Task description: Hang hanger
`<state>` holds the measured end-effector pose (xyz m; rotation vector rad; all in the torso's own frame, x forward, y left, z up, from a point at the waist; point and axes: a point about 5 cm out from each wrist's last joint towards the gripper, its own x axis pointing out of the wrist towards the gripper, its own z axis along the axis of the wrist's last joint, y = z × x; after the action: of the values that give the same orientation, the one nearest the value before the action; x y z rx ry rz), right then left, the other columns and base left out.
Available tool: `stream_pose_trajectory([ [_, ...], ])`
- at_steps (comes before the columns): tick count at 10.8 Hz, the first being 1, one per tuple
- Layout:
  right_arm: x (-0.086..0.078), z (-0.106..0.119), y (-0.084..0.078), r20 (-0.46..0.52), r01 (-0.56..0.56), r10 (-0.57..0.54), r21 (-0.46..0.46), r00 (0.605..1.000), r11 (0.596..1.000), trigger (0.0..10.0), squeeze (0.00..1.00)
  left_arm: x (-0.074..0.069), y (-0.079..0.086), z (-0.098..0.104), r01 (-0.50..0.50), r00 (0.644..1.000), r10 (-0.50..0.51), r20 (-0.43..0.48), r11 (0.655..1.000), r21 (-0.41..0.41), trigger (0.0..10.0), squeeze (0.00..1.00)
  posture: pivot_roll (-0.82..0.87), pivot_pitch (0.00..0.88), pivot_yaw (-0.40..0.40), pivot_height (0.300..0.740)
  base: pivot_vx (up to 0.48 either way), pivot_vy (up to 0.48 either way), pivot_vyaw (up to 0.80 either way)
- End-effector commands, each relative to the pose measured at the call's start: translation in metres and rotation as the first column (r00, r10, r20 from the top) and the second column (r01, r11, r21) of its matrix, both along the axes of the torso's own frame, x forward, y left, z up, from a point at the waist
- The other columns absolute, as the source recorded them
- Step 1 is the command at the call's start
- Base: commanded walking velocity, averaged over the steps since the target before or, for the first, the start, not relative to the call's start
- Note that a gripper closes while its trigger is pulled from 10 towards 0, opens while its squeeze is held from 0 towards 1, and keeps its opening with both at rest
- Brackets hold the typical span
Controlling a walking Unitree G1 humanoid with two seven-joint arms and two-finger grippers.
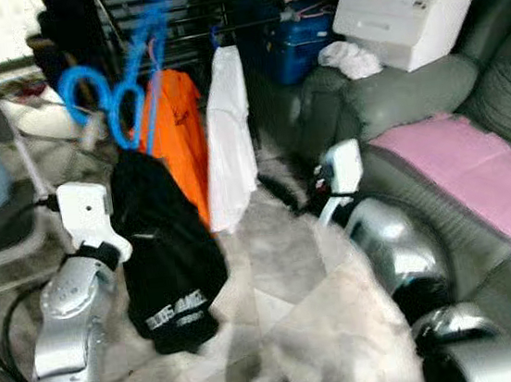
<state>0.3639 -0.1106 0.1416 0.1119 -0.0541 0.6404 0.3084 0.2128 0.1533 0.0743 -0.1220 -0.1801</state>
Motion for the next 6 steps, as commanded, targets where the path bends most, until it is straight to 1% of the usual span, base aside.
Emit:
stream_pose_trajectory([
  [1, 0.002, -0.001, -0.002, 0.007, 0.014, -0.014, -0.031, 1.0, 0.999, 10.0, 0.0, 0.001, -0.005, -0.005, 0.018, 1.0, -0.018, -0.008, 1.0, 0.019, 0.0, 0.0, 0.07, 0.0, 0.007, 0.74, 0.0, 0.0, 0.0],
  [2, 0.0, -0.003, -0.004, 0.006, 0.029, -0.028, -0.049, 1.0, 0.998, 10.0, 0.0, -0.002, -0.018, -0.012, 0.044, 0.999, -0.043, -0.023, 0.999, 0.028, 0.0, 0.0, 0.08, 0.0, 0.012, 0.74, 0.0, 0.0, 0.0],
  [3, -0.003, -0.007, -0.005, -0.007, 0.026, -0.027, -0.051, 1.0, 0.998, 10.0, 0.0, -0.006, -0.029, -0.011, 0.104, 0.994, -0.103, -0.02, 0.994, 0.037, 0.0, 0.0, 0.08, 0.004, 0.012, 0.74, 0.0, 0.0, 0.0],
  [4, -0.004, -0.009, -0.005, -0.012, 0.024, -0.024, -0.054, 1.0, 0.998, 10.0, 0.0, -0.006, -0.029, 0.001, 0.128, 0.99, -0.131, 0.043, 0.989, 0.071, 0.0, 0.0, 0.08, 0.007, 0.011, 0.74, 0.0, 0.0, 0.0],
  [5, -0.003, -0.008, -0.005, -0.01, 0.023, -0.024, -0.051, 1.0, 0.998, 10.0, 0.0, -0.005, -0.026, 0.017, 0.128, 0.984, -0.14, 0.11, 0.986, 0.103, 0.0, 0.0, 0.08, 0.008, 0.01, 0.74, 0.0, 0.0, 0.0],
  [6, -0.002, -0.007, -0.007, -0.007, 0.028, -0.029, -0.05, 1.0, 0.998, 10.0, 0.0, -0.004, -0.024, 0.025, 0.128, 0.981, -0.144, 0.128, 0.983, 0.128, 0.0, 0.0, 0.09, 0.01, 0.009, 0.74, 0.0, 0.0, 0.0],
])
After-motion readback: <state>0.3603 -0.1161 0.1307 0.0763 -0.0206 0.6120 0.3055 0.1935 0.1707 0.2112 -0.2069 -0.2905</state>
